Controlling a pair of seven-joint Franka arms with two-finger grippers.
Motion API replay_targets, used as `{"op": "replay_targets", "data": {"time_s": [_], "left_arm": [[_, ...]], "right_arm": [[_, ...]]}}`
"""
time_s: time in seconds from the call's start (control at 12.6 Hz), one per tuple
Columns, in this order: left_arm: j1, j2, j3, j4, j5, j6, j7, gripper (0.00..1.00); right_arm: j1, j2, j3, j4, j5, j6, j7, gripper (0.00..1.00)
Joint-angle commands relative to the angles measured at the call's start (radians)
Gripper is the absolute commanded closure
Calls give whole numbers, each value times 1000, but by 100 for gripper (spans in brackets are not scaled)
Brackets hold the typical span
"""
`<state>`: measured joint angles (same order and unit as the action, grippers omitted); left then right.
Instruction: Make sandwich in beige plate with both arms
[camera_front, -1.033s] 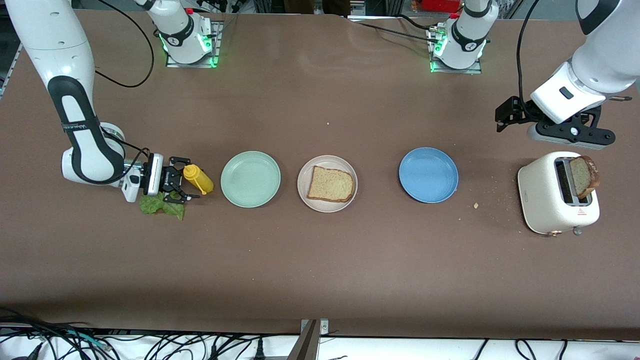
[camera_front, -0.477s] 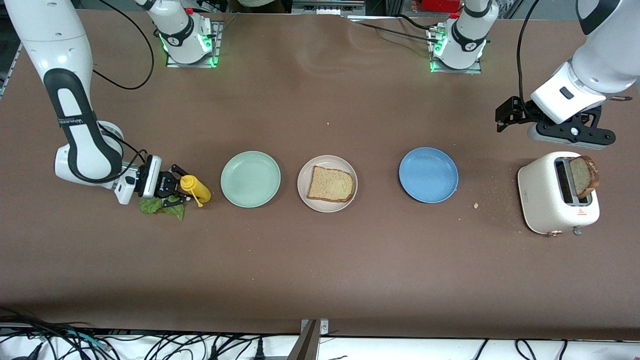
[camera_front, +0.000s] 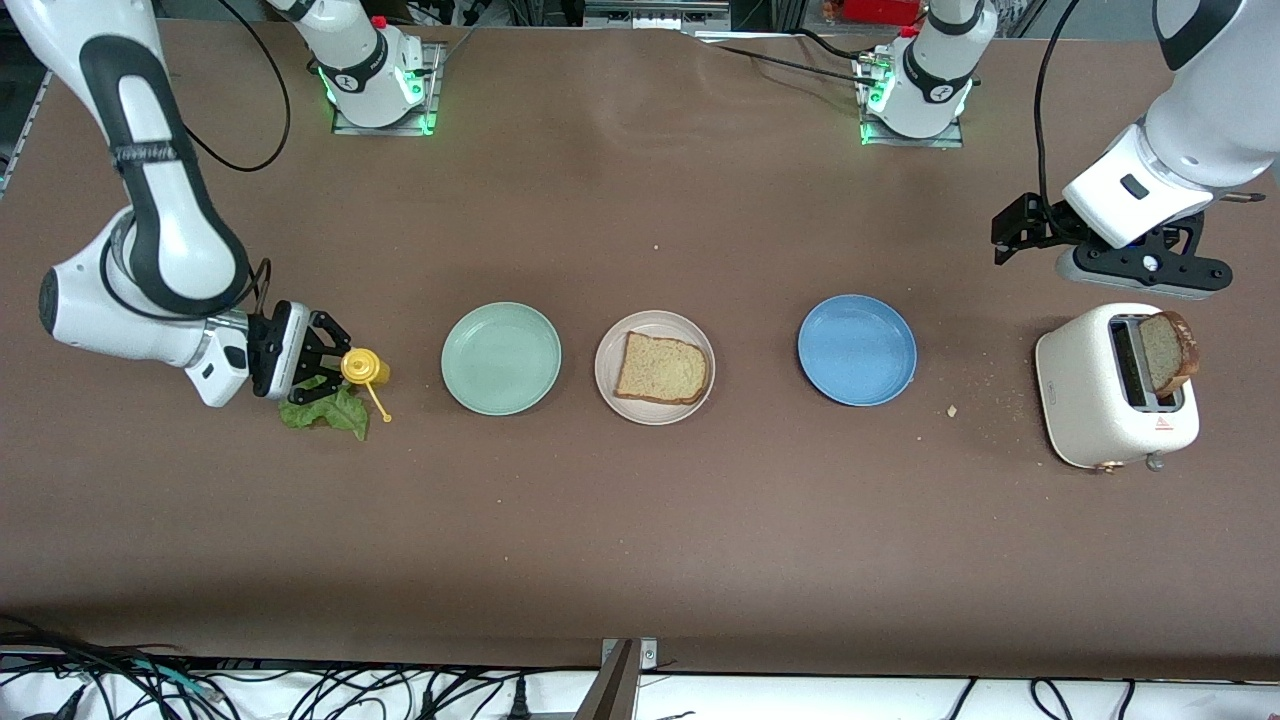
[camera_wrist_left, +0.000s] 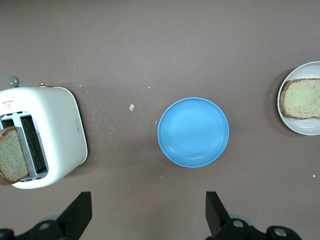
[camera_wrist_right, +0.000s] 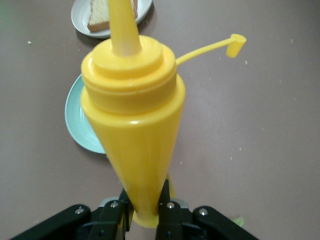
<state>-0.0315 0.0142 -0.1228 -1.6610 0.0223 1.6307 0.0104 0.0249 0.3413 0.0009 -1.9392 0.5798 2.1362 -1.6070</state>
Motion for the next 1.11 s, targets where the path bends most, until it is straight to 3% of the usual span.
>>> {"op": "replay_targets", "data": {"time_s": [0.0,0.32,0.56,0.64,0.87,1.03], "left_arm": [[10,-14,-6,-14,-13,3,-3,0],[12,-14,-6,-14,-13,3,-1,0],[13,-14,-6,-14,-13,3,3,0],[13,-14,-5,-14,-13,3,2,0],[13,-14,-6,-14,-13,3,0,0],[13,-14,-6,-14,-13,3,0,0]], "right_arm": [[96,-48,1,-12,-162,7,261,100],[301,-54,-2,0,-384,8,719,100],[481,-9,-7,54,-614,-6,1069,100],[533,7,-13,55,-641,-16,1129,100],[763,120,-135,171,-741,-112,1249,100],[886,211,-212,294,-750,-217,1309,100]]}}
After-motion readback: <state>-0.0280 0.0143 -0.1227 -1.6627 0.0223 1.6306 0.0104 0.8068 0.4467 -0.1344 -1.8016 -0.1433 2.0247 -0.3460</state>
